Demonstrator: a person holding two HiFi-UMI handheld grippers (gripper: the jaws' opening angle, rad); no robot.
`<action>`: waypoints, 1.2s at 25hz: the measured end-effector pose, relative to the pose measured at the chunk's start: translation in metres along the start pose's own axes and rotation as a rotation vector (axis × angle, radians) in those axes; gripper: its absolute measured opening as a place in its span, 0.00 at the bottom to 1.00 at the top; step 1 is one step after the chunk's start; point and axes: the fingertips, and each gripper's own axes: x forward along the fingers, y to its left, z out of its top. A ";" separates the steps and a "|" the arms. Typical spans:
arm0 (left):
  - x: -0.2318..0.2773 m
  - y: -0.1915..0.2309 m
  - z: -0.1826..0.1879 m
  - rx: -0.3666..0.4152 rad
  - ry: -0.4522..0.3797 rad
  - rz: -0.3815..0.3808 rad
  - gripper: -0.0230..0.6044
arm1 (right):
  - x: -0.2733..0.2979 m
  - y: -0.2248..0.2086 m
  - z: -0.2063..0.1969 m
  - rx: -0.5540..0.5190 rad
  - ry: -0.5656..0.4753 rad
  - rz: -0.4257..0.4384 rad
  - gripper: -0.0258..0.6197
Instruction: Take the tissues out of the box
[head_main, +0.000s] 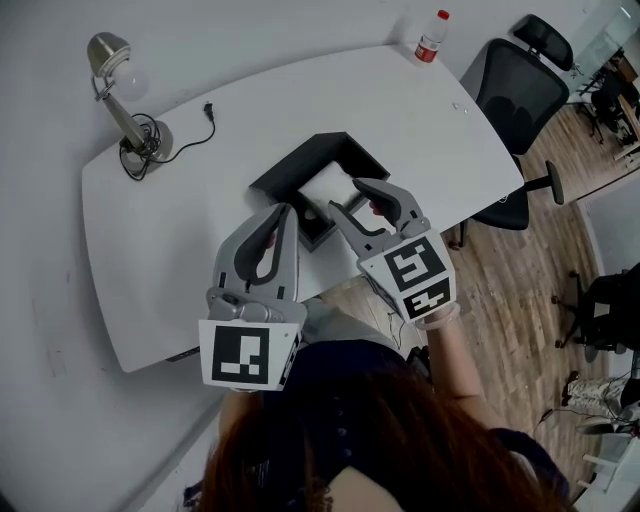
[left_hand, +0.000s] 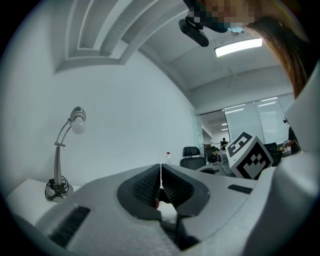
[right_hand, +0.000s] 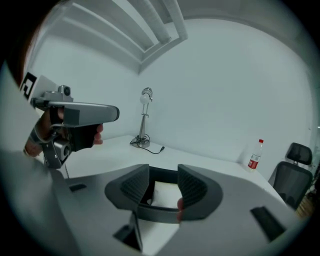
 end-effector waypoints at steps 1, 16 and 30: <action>0.002 0.002 0.000 -0.001 0.002 0.001 0.08 | 0.004 -0.001 -0.001 -0.003 0.009 0.002 0.34; 0.037 0.027 -0.016 -0.045 0.034 0.004 0.08 | 0.053 -0.009 -0.031 -0.049 0.212 0.085 0.45; 0.063 0.046 -0.027 -0.091 0.056 -0.004 0.08 | 0.079 -0.012 -0.072 -0.058 0.520 0.168 0.54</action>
